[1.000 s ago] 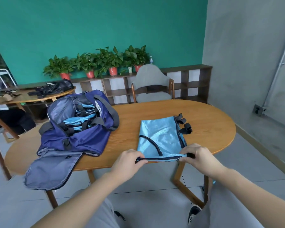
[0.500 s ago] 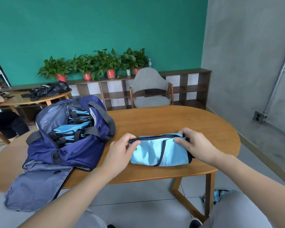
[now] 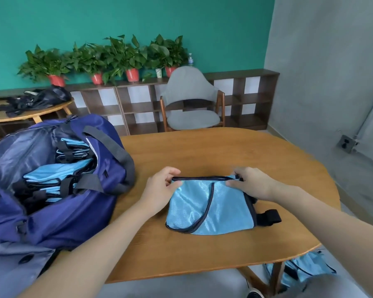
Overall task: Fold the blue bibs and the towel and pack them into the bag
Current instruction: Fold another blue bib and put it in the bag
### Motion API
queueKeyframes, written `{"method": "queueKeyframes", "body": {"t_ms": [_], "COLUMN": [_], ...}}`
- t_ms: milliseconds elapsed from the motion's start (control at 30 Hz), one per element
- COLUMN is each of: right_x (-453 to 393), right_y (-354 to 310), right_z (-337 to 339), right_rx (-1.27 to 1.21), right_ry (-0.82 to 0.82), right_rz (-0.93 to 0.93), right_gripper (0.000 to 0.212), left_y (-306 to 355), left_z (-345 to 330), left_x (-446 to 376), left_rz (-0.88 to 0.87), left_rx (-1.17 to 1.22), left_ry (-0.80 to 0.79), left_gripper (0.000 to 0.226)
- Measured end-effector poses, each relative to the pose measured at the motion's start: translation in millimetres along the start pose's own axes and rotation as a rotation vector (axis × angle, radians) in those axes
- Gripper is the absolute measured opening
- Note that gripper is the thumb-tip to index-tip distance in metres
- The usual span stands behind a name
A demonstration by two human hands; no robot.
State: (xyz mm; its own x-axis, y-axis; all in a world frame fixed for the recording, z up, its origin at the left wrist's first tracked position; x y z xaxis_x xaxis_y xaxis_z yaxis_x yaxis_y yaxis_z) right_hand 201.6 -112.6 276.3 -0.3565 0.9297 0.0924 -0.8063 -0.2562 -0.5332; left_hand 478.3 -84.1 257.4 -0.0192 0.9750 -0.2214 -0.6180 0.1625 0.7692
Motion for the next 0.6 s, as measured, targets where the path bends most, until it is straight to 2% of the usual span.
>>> {"method": "queueKeyframes", "body": {"t_ms": [267, 400, 500, 600], "right_x": [-26, -28, -23, -12], "right_y": [13, 14, 12, 10], "right_z": [-8, -7, -5, -2], "right_rx": [-0.057, -0.073, -0.12, -0.183], "right_ry": [0.02, 0.032, 0.053, 0.064], "right_rz": [-0.036, -0.069, -0.097, -0.131], "right_gripper": [0.03, 0.03, 0.033, 0.041], "left_y": [-20, -18, -12, -12], "left_z": [-3, -4, -3, -10], "left_x": [-4, -5, -3, -1], "left_rz": [0.042, 0.035, -0.071, -0.151], "left_rx": [0.059, 0.053, 0.04, -0.024], "left_ry": [0.095, 0.109, 0.098, 0.002], "left_gripper": [0.016, 0.03, 0.039, 0.02]}}
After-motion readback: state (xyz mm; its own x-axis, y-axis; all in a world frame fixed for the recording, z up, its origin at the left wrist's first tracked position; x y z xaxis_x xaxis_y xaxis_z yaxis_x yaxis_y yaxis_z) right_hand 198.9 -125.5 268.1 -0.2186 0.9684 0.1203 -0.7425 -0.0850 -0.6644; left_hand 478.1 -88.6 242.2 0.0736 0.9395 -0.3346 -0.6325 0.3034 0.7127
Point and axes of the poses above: each hand's wrist, its own x-axis away from the middle knuckle, its own z-axis out of the back of the hand, y = z × x, the point moved 6 cm from there along -x, towards the middle knuckle, and after that the axes turned 1 degree about -y, right-handed, at the moved point
